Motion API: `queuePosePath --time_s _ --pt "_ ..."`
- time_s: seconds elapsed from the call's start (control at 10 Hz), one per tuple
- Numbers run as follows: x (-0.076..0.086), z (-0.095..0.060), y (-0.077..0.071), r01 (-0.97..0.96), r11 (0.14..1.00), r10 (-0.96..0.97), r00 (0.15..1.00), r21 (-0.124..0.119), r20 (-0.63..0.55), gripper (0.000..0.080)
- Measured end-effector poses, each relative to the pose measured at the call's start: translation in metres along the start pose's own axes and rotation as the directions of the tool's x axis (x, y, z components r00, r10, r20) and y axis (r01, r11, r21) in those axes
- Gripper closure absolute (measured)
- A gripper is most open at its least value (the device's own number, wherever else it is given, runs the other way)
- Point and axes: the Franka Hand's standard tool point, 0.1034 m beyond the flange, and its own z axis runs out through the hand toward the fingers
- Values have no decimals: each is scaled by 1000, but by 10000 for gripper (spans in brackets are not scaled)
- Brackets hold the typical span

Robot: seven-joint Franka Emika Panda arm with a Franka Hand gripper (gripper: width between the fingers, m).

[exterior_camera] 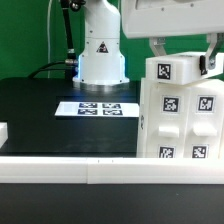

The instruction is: Assemble cabinet

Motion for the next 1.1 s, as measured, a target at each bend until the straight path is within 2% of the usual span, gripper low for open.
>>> queuePosePath --time_s 0.1,0.4,0.5,0.8,1.0,1.1 --pt "0 0 1 -126 992 126 992 20 -16 239" --pt "0 -1 0 -411 911 411 911 33 -3 239" --pt "-1 -1 0 -516 856 516 857 35 12 239" --pt "-1 -1 -1 -759 651 758 651 28 36 239" --pt "1 1 1 -827 562 826 562 15 52 239" --pt "-1 1 0 -849 529 847 529 12 61 165"
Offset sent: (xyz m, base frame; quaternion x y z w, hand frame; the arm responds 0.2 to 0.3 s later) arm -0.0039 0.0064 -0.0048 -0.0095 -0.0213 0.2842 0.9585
